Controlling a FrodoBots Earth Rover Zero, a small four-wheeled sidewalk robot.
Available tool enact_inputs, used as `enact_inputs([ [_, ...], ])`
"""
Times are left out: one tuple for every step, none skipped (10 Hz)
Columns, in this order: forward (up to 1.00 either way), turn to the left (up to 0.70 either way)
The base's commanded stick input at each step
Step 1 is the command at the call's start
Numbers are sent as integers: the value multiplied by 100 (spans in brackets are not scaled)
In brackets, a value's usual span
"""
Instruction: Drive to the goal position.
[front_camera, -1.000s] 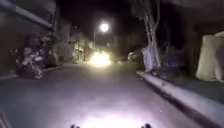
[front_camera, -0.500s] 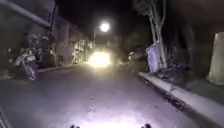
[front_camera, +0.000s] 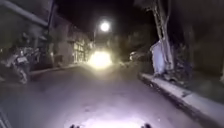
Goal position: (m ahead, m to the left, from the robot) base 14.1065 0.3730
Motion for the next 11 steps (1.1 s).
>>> enact_inputs([
  [70,0],
  [70,0],
  [70,0],
  [70,0],
  [70,0],
  [70,0],
  [70,0],
  [70,0],
  [70,0],
  [70,0],
  [70,0],
])
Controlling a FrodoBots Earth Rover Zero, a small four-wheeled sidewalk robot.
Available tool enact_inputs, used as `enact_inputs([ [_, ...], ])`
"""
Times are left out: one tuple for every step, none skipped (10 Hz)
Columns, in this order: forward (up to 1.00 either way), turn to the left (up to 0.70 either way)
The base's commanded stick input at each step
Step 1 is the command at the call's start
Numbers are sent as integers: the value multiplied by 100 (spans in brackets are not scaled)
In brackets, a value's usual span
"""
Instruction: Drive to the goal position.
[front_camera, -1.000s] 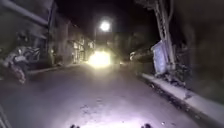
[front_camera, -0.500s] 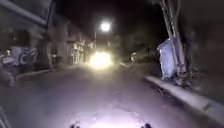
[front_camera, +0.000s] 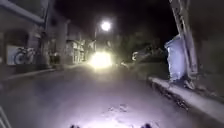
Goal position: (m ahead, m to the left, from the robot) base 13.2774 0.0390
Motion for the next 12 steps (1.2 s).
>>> enact_inputs([
  [70,0],
  [70,0],
  [70,0],
  [70,0],
  [70,0],
  [70,0],
  [70,0],
  [70,0],
  [70,0],
  [70,0],
  [70,0],
  [70,0],
])
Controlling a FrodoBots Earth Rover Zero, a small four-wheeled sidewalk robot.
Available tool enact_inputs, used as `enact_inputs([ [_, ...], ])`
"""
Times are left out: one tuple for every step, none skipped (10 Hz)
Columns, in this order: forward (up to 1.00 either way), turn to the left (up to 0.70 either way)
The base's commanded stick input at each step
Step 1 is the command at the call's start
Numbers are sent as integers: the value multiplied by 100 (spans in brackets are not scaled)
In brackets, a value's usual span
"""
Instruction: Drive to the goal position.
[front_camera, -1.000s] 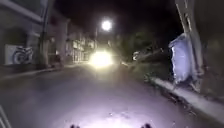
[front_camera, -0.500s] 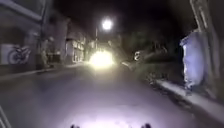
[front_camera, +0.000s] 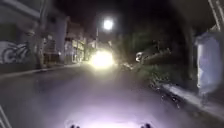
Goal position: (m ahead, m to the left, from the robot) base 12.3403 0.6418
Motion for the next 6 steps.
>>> enact_inputs([
  [70,0],
  [70,0],
  [70,0],
  [70,0],
  [70,0],
  [70,0],
])
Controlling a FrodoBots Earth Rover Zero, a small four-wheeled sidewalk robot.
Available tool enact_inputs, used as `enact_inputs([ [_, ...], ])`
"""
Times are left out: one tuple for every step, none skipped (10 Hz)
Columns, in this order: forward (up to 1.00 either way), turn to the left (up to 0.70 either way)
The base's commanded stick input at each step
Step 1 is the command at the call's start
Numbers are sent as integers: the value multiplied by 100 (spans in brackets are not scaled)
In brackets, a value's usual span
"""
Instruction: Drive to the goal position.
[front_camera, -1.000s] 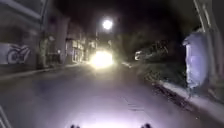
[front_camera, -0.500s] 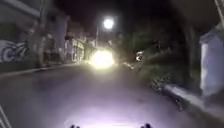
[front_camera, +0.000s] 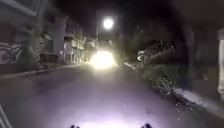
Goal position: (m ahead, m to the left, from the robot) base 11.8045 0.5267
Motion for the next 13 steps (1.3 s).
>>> enact_inputs([
  [70,0],
  [70,0],
  [70,0],
  [70,0],
  [70,0],
  [70,0],
  [70,0],
  [70,0],
  [70,0],
  [70,0],
  [70,0],
  [70,0],
  [70,0],
])
